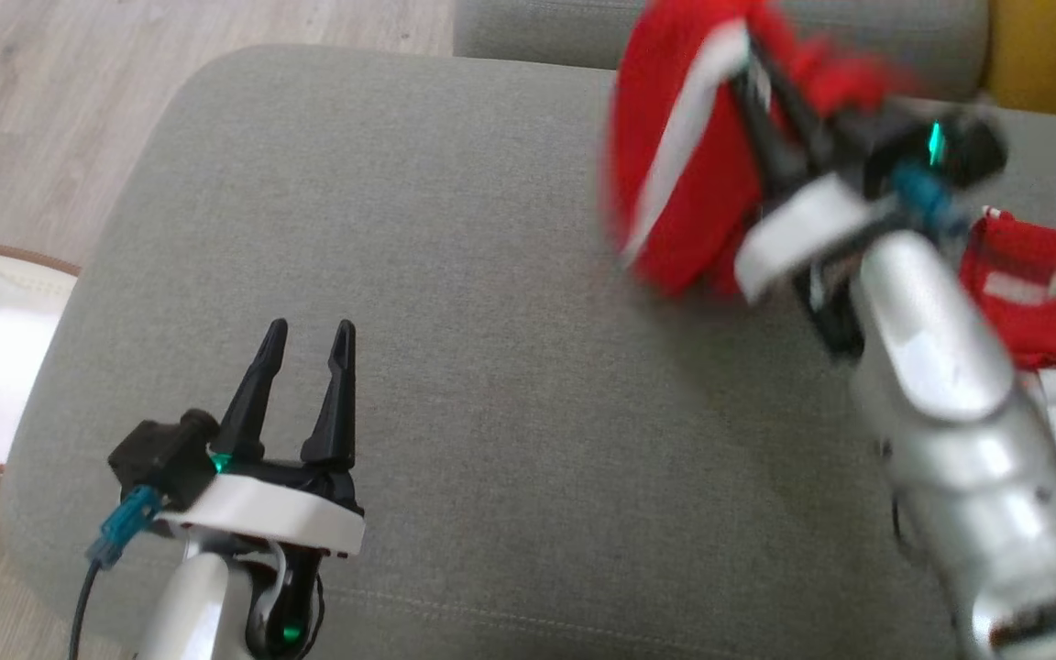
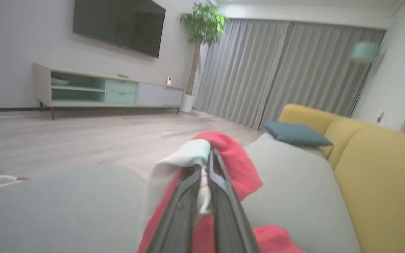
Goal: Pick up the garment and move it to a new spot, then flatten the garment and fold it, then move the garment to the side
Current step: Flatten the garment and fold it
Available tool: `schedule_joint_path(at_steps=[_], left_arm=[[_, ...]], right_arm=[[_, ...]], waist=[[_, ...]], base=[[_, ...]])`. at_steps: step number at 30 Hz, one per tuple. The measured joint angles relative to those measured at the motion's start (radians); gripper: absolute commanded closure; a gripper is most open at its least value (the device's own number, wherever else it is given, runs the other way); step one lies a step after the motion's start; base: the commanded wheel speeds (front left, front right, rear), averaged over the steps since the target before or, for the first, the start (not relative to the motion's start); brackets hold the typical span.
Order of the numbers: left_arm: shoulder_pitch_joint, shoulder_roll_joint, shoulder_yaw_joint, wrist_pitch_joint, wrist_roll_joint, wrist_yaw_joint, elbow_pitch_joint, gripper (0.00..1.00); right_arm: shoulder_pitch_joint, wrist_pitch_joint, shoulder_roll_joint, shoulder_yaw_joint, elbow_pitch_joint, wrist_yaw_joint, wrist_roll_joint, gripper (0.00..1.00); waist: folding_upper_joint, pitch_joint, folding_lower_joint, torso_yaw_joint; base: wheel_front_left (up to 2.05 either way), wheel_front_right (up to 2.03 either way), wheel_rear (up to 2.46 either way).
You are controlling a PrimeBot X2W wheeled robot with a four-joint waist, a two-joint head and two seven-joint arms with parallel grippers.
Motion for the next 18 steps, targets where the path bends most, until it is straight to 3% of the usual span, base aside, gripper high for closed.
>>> schedule_joint_path(at_steps=[5,11,18], left_arm=[[0.000,-0.001,0.000,0.000,0.000,0.000,-0.002,0.00],[-0.001,-0.001,-0.003,0.000,0.001,0.000,0.001,0.00],[-0.004,-0.002,-0.009,0.000,0.010,0.000,0.002,0.00]], right_arm=[[0.183,0.000,-0.010,-0.039,0.039,0.000,0.028,1.00],[0.325,0.004,-0.021,-0.178,0.064,0.000,0.024,1.00],[0.403,0.032,-0.007,-0.397,0.066,0.000,-0.060,1.00]], waist=[[0.0000,0.009,0.0000,-0.023],[0.0000,0.017,0.0000,-0.065],[0.0000,0.031,0.0000,-0.106]], base=[[0.00,0.00,0.00],[0.00,0.00,0.00],[0.00,0.00,0.00]])
